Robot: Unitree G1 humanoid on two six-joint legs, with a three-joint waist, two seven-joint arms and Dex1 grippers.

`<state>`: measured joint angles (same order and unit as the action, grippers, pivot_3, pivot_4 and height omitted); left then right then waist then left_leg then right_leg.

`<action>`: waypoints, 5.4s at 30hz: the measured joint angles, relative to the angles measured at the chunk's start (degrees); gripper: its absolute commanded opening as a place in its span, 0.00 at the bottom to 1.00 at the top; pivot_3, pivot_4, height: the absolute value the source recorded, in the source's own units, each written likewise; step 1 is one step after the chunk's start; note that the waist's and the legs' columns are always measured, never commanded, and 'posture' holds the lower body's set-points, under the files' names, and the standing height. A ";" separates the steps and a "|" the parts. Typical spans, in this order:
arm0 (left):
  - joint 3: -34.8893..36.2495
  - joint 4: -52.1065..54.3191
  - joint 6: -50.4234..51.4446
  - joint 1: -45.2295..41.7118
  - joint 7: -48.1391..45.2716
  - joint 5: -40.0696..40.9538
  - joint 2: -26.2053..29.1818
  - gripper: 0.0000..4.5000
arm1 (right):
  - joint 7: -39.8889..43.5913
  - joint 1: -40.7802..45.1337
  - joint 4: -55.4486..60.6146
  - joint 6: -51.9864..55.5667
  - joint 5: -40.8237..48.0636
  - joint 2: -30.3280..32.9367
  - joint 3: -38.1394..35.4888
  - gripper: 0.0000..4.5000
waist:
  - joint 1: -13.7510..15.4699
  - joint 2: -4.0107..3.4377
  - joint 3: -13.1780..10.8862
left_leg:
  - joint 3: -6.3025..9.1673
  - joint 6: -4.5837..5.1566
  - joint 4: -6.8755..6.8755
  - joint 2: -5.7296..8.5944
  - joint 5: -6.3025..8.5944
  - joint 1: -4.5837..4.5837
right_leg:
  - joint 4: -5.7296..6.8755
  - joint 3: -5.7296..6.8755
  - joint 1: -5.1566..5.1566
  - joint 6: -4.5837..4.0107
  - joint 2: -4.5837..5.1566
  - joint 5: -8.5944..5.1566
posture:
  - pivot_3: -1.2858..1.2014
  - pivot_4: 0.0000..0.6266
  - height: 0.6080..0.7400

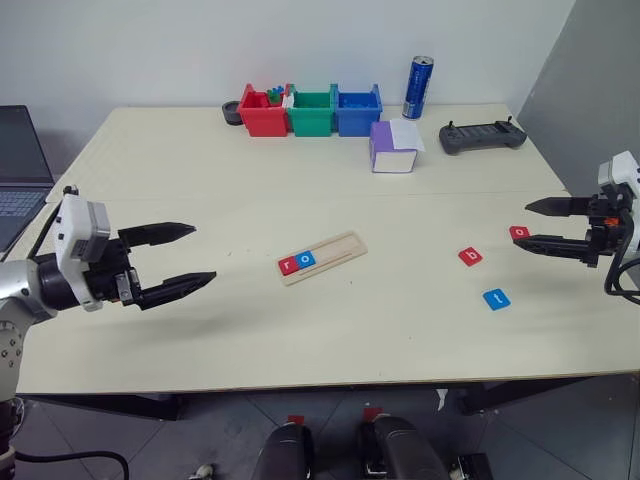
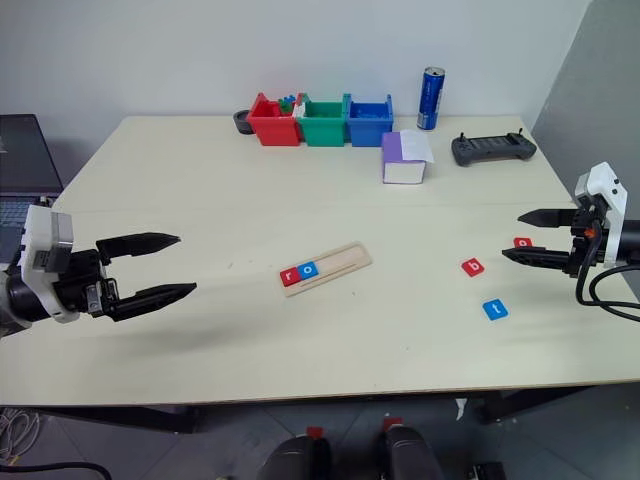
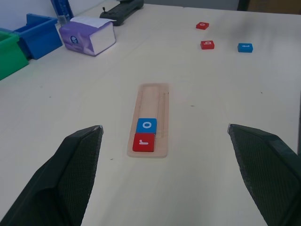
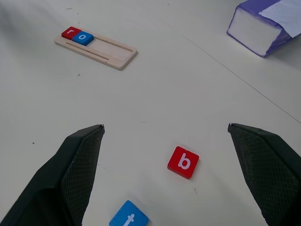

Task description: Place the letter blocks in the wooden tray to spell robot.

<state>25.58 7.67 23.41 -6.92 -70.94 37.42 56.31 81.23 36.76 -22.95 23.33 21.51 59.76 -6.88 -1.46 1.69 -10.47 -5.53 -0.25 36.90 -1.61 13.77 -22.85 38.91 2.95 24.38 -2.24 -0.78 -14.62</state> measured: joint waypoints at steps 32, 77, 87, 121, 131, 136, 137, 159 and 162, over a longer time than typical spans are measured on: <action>-18.38 -24.98 -20.33 -15.91 -0.95 -16.19 -12.10 1.00 | 2.41 -2.03 19.67 8.72 4.85 -9.42 8.92 1.00 | 0.56 0.02 0.03 | 0.02 0.00 0.12 0.02 0.00 -0.03 | 0.06 0.01 -0.04 0.01 -0.01 0.02 | 0.52 0.24 1.00; -28.10 -72.19 -41.22 -40.45 -1.80 -34.22 -29.15 1.00 | -3.95 -3.19 29.42 13.39 7.31 -14.33 10.46 1.00 | 0.78 0.09 0.08 | 0.04 -0.02 0.20 0.01 -0.02 -0.01 | 0.12 0.04 -0.05 0.00 -0.03 0.03 | 0.52 0.24 1.00; -28.15 -72.20 -41.04 -40.37 -2.32 -34.84 -28.23 0.75 | -4.12 -2.90 29.37 13.24 7.84 -14.58 10.45 1.00 | 0.41 0.10 0.09 | 0.05 -0.02 0.21 0.00 -0.02 0.01 | 0.15 0.04 -0.07 0.00 -0.03 0.03 | 0.52 0.24 1.00; -37.20 -34.72 -25.83 -24.74 -8.27 -32.98 -34.48 0.75 | -10.06 -25.27 39.86 20.86 13.11 -1.75 -3.79 1.00 | 1.49 0.13 0.10 | 0.16 0.01 0.30 0.06 0.00 -0.06 | 0.04 0.05 -0.20 0.04 -0.05 0.04 | 0.52 0.24 1.00; -39.23 -30.92 -22.44 -25.06 -5.78 -32.98 -35.18 0.75 | -13.97 -31.03 41.81 21.45 13.52 -1.83 -5.28 1.00 | 1.18 0.13 0.10 | 0.25 0.02 0.27 0.03 0.00 0.00 | 0.06 0.07 -0.23 0.10 -0.16 0.07 | 0.52 0.24 1.00; -39.99 -31.26 -22.59 -25.43 -4.72 -33.08 -35.22 0.75 | -14.86 -31.03 41.76 21.31 13.53 -1.88 -5.28 1.00 | 1.28 0.13 0.10 | 0.25 0.02 0.27 0.04 0.00 -0.03 | 0.02 0.07 -0.23 0.10 -0.15 0.07 | 0.52 0.24 1.00; -40.04 -31.37 -22.69 -25.50 -4.72 -33.08 -35.22 0.75 | -14.95 -31.03 41.74 21.27 13.53 -1.88 -5.28 1.00 | 1.28 0.13 0.10 | 0.25 0.02 0.27 0.04 0.00 -0.03 | 0.02 0.07 -0.23 0.11 -0.15 0.07 | 0.52 0.24 1.00; -41.05 -32.33 -23.89 -27.16 -6.55 -31.88 -33.48 0.99 | -16.08 -30.71 41.68 21.02 13.84 -1.97 -5.29 1.00 | 1.28 0.14 0.09 | 0.27 0.02 0.26 0.03 0.00 -0.03 | 0.01 0.08 -0.23 0.11 -0.15 0.06 | 0.52 0.24 1.00; -39.25 -28.54 -21.82 -26.39 -7.88 -28.55 -31.42 0.99 | -16.05 -30.83 41.58 20.98 13.86 -1.86 -5.57 1.00 | 1.29 0.14 0.10 | 0.27 0.02 0.26 0.03 0.00 -0.03 | 0.02 0.08 -0.23 0.11 -0.15 0.06 | 0.52 0.24 1.00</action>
<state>-13.67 -20.87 1.59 -33.31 -78.82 8.86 24.89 65.17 5.93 18.64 44.31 35.37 57.90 -12.46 -0.17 1.82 -10.37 -5.25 -0.23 37.16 -1.58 13.76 -22.88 38.93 3.03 24.15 -2.14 -0.94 -14.56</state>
